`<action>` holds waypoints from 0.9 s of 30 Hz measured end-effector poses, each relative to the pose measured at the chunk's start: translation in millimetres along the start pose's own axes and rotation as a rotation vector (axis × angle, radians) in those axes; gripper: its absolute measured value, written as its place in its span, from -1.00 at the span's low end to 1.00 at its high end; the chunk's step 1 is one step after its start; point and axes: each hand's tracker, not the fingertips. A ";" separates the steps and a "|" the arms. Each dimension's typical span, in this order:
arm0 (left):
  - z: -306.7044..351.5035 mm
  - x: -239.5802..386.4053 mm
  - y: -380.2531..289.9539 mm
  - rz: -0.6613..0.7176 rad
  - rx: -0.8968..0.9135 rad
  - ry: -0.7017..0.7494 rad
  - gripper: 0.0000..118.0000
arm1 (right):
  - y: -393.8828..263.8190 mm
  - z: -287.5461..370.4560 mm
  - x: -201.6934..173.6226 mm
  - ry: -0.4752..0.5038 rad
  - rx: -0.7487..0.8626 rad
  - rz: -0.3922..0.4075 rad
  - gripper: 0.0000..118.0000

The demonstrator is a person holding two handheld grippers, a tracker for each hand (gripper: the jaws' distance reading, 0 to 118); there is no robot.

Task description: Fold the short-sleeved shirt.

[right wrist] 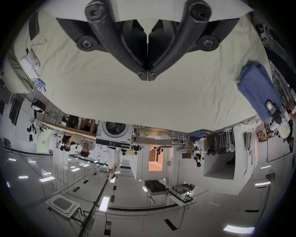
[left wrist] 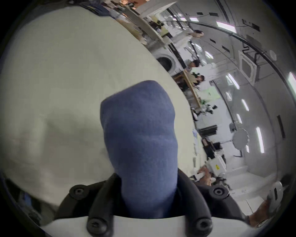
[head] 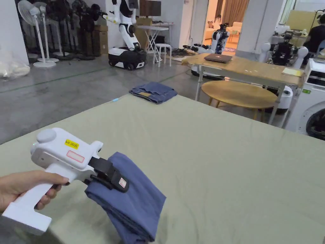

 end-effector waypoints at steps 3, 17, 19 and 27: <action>46.4 -24.2 17.7 0.041 0.031 0.130 -0.78 | 2.3 -3.4 -3.5 0.005 -0.003 -0.004 -1.00; 77.9 -93.8 31.8 0.193 0.013 0.469 -0.33 | -20.7 -15.9 0.3 -0.013 -0.077 -0.023 -1.00; 80.8 -91.7 29.8 0.197 0.052 0.516 -0.28 | -21.0 -14.7 2.0 -0.015 -0.079 -0.021 -1.00; 127.3 -71.3 38.7 0.154 0.155 0.681 0.01 | -22.2 -11.9 12.7 -0.019 -0.079 -0.023 -1.00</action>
